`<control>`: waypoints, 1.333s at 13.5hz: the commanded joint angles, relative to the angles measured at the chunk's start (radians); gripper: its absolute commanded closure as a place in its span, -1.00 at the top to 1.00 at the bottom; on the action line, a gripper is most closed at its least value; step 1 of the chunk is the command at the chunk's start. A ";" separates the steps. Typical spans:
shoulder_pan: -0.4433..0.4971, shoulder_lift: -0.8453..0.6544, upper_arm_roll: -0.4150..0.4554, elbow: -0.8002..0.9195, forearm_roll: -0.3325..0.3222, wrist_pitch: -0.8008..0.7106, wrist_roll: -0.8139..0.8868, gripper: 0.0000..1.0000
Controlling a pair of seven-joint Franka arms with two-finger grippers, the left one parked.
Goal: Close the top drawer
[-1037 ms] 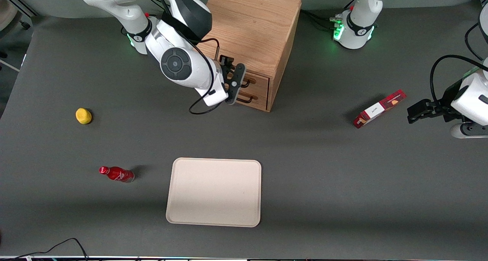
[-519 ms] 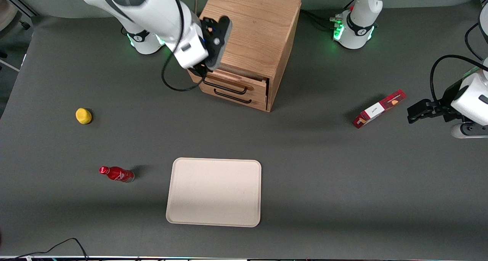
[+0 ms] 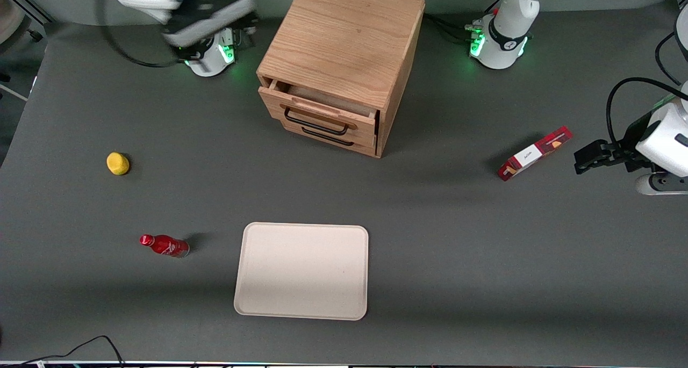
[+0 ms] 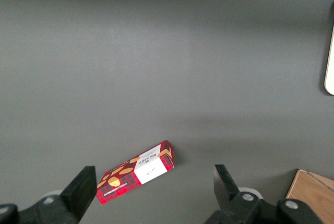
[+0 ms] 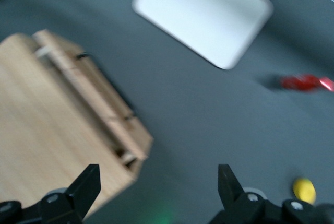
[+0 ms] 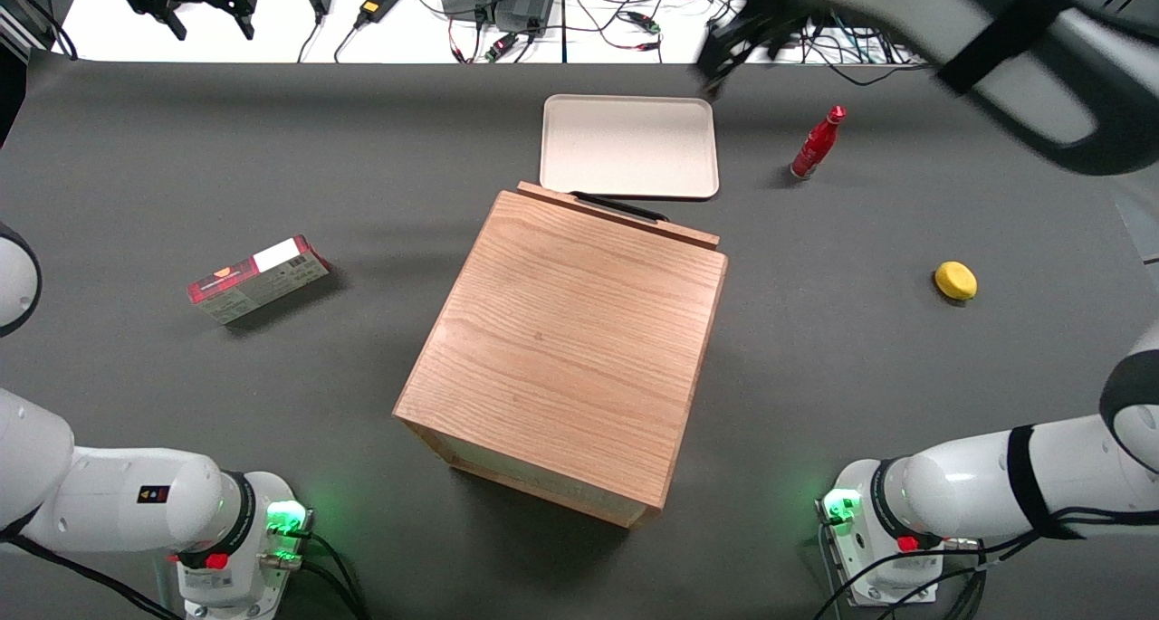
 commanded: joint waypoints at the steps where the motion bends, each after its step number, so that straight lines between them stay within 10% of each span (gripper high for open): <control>1: -0.007 -0.068 -0.222 -0.019 -0.027 -0.039 0.019 1.00; 6: -0.009 -0.071 -0.413 -0.055 -0.085 -0.078 0.019 1.00; 18: -0.029 -0.163 -0.471 -0.468 -0.044 0.295 0.130 1.00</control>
